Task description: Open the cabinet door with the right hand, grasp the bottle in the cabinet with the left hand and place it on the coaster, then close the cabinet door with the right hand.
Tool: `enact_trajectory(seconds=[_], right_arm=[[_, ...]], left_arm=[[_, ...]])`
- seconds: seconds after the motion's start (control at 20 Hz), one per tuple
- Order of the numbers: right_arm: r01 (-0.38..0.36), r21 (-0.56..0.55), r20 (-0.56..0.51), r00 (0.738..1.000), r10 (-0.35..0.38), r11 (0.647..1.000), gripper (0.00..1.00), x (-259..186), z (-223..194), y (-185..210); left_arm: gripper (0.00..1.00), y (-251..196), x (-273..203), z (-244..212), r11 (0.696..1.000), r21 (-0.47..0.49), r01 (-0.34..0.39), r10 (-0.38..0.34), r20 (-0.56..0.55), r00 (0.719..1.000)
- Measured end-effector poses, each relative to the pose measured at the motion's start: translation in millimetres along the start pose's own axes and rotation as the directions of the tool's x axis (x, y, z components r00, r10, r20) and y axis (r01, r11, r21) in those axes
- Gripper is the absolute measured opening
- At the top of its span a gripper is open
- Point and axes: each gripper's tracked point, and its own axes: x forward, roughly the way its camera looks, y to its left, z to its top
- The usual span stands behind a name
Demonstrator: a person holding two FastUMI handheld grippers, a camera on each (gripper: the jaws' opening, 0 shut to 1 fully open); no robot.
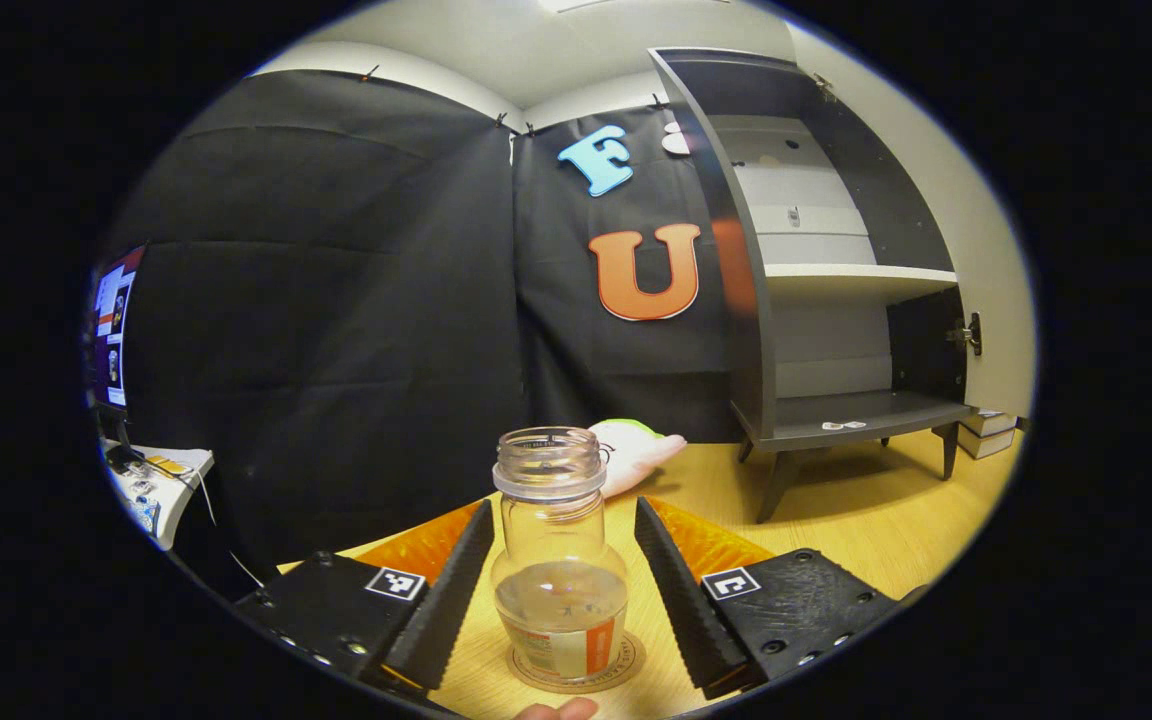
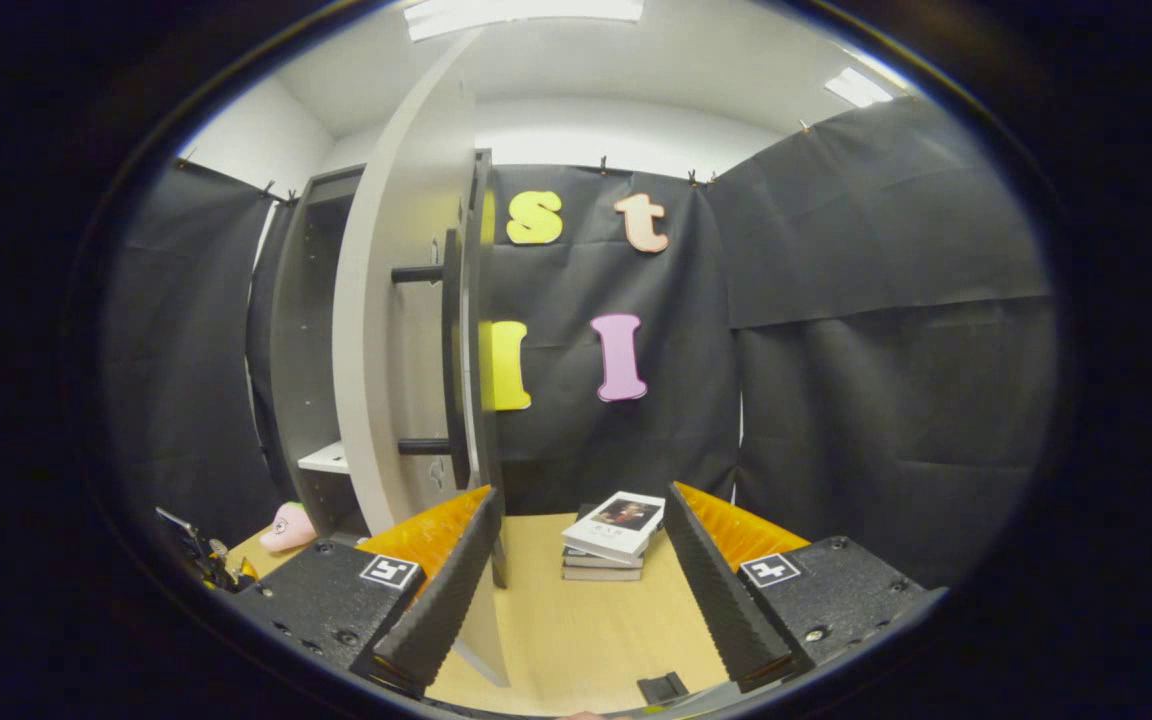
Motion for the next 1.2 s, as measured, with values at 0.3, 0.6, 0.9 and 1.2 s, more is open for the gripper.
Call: enact_trajectory(seconds=[0.3, 0.6, 0.9, 1.2], right_arm=[[0.002, -0.002, -0.019, 1.0, -0.002, 1.0, 0.99, 4.3, -10.6, -4.6], [0.002, 0.01, -0.032, 0.999, -0.002, 1.0, 0.99, 6.4, -21.0, -15.8], [0.002, 0.041, -0.032, 0.999, -0.001, 0.999, 1.0, 18.7, -35.4, -26.3], [0.013, 0.093, -0.027, 1.0, -0.011, 0.996, 1.0, 37.1, -37.3, -46.6]], left_arm=[[0.95, 1.1, -9.6, 30.4, 1.0, 0.014, 0.009, -0.009, 0.035, 0.999], [0.95, 0.2, -24.1, 94.0, 0.999, 0.039, 0.029, -0.033, 0.129, 0.991], [0.95, -26.2, -47.6, 132.8, 0.996, 0.007, 0.083, -0.084, 0.08, 0.993], [0.95, -62.1, -70.6, 172.2, 0.983, 0.02, 0.182, -0.183, 0.094, 0.979]])
